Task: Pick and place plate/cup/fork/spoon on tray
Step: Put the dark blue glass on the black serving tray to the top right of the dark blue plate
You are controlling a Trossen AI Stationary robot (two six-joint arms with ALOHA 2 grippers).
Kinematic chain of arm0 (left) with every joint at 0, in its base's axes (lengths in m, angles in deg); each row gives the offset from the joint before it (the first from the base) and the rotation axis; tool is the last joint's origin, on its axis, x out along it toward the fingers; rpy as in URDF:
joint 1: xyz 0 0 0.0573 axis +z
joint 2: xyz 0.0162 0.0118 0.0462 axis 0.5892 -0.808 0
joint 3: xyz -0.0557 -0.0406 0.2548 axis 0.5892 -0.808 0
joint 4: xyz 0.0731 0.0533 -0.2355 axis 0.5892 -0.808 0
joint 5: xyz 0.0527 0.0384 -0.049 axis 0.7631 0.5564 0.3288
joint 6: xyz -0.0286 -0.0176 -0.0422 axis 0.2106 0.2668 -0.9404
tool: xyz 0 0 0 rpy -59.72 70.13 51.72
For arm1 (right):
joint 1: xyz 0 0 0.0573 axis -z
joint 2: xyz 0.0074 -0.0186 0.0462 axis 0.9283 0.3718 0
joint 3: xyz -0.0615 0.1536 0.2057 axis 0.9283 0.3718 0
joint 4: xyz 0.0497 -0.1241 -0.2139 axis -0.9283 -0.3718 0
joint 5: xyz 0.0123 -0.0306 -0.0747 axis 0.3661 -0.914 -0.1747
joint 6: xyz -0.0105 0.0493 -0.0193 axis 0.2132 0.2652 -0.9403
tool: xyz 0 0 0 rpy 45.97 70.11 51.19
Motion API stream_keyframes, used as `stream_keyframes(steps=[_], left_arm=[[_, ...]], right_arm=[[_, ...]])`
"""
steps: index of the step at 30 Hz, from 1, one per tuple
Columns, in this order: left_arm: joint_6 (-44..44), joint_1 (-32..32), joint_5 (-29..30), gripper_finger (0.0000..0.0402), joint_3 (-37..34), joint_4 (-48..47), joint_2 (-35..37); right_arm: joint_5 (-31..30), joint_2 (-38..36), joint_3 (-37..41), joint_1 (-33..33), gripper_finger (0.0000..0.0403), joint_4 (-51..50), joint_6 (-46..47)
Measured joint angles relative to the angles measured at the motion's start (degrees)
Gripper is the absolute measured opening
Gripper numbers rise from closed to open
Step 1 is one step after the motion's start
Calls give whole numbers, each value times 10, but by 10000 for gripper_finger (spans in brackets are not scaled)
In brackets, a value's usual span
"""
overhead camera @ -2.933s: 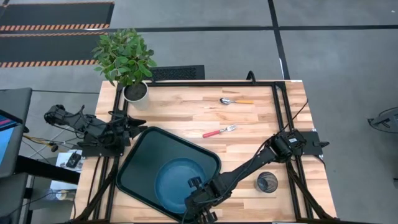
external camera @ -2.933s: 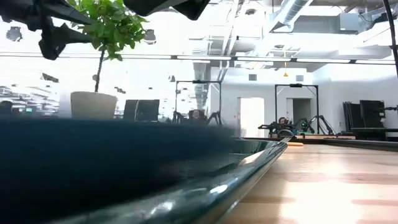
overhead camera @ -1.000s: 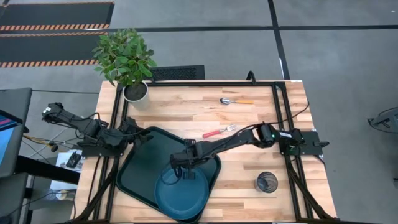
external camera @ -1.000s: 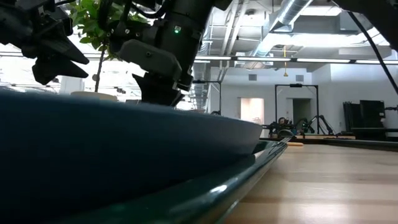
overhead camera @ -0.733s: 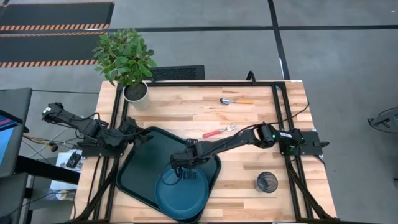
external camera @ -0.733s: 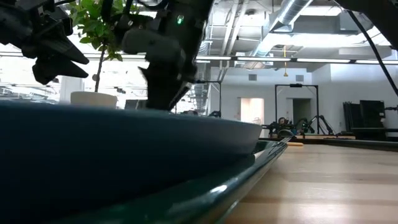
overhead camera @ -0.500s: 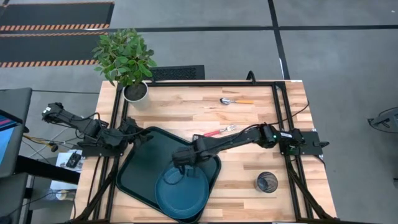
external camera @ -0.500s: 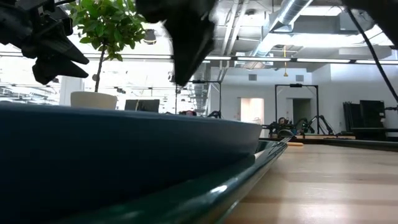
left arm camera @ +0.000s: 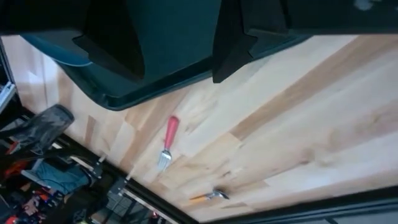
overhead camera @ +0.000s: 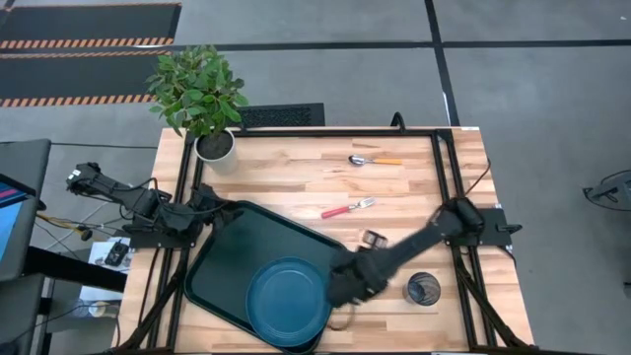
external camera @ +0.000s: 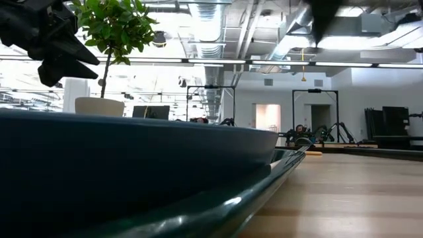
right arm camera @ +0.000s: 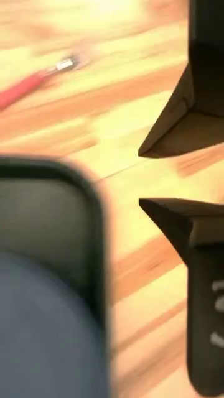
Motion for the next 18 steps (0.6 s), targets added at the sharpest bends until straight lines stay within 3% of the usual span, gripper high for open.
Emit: stream_keyframes(steps=[7,13,18], left_arm=[[1,0,15,176,0,-1,0],[1,0,22,176,0,0,0],[1,0,22,176,0,-2,0]], right_arm=[[54,-105,106,-79,247,1,212],[88,-158,182,-150,259,20,378],[101,-165,232,-188,259,107,445]])
